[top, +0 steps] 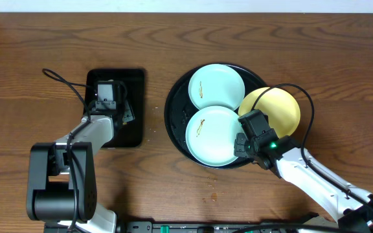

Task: Clean dirty plates on tray and stack at the side
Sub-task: 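Grasp the sponge with the left gripper and lift it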

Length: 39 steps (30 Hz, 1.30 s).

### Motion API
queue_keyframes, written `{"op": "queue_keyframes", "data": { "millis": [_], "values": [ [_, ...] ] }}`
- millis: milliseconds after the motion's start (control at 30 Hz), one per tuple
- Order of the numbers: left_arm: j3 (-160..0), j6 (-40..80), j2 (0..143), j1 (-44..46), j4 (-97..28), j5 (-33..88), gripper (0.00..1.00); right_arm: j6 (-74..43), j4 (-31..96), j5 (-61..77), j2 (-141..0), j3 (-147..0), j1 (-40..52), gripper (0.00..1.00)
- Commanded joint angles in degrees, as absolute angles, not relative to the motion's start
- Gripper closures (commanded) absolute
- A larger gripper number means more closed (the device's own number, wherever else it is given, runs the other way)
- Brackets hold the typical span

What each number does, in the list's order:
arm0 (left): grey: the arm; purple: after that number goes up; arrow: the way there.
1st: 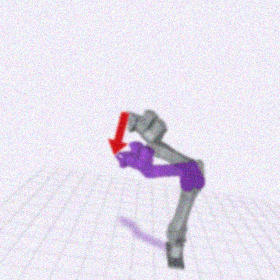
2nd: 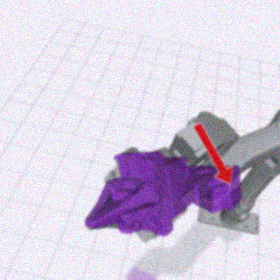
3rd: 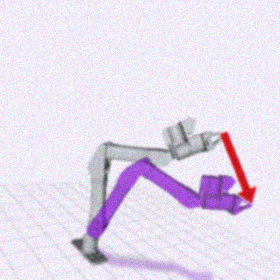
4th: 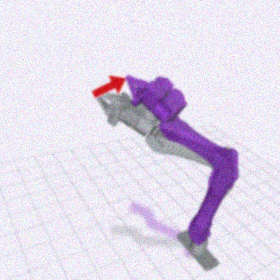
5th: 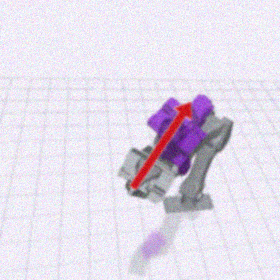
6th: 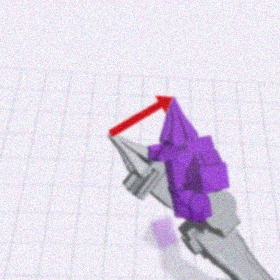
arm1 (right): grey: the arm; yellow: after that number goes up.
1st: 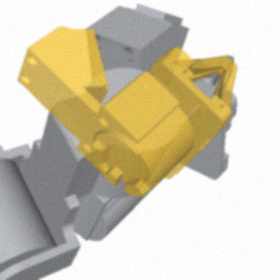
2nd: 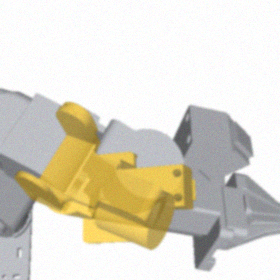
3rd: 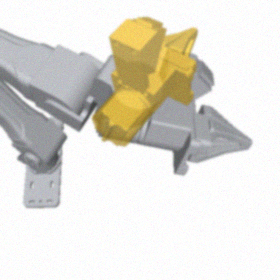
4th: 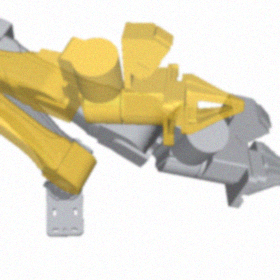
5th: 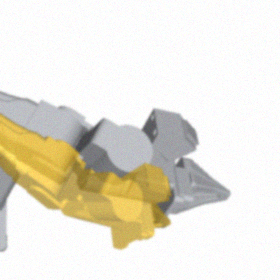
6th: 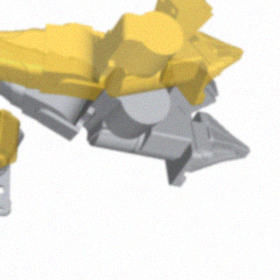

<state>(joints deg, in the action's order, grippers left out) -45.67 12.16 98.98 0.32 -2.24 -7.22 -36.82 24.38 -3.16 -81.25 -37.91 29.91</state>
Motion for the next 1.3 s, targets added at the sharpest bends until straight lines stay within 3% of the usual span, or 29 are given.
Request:
{"op": "queue_keyframes", "data": {
  "millis": [0, 100, 167, 233, 300, 367, 867, 1267],
  "values": [
    [-45.23, 11.86, 100.01, 0.05, -0.03, -7.14, 0.31, -35.68, 24.84, -2.98, -81.01, -37.50, 30.09, 0.99],
    [-45.23, 11.86, 100.31, 0.05, 2.15, -7.11, 0.32, -35.68, 24.88, -2.98, -81.03, -37.50, 30.09, 0.99],
    [-45.23, 11.86, 100.42, 0.05, 2.26, -7.11, 0.40, -35.68, 24.88, -2.98, -81.03, -37.50, 30.09, 0.99],
    [-45.23, 11.86, 100.47, 0.05, 1.41, -7.09, 0.55, -35.68, 24.93, -2.98, -81.03, -37.50, 30.09, 0.99],
    [-45.23, 11.84, 100.47, 0.05, 0.73, -7.09, 0.63, -35.70, 25.17, -2.98, -81.03, -37.50, 30.09, 0.99],
    [-45.56, 10.72, 99.57, 0.05, -1.63, -7.05, 0.92, -35.68, 25.32, -3.07, -81.01, -37.50, 30.06, 0.99],
    [-72.25, 6.24, 91.09, -6.37, -42.11, 16.14, 0.92, -20.45, 23.35, -4.54, -80.99, -42.89, 30.06, 0.99],
    [-77.60, 7.97, 91.09, -9.74, -52.07, 18.63, 0.93, -20.53, 24.18, -7.68, -80.99, -43.88, 30.06, 0.99]
  ]
}}
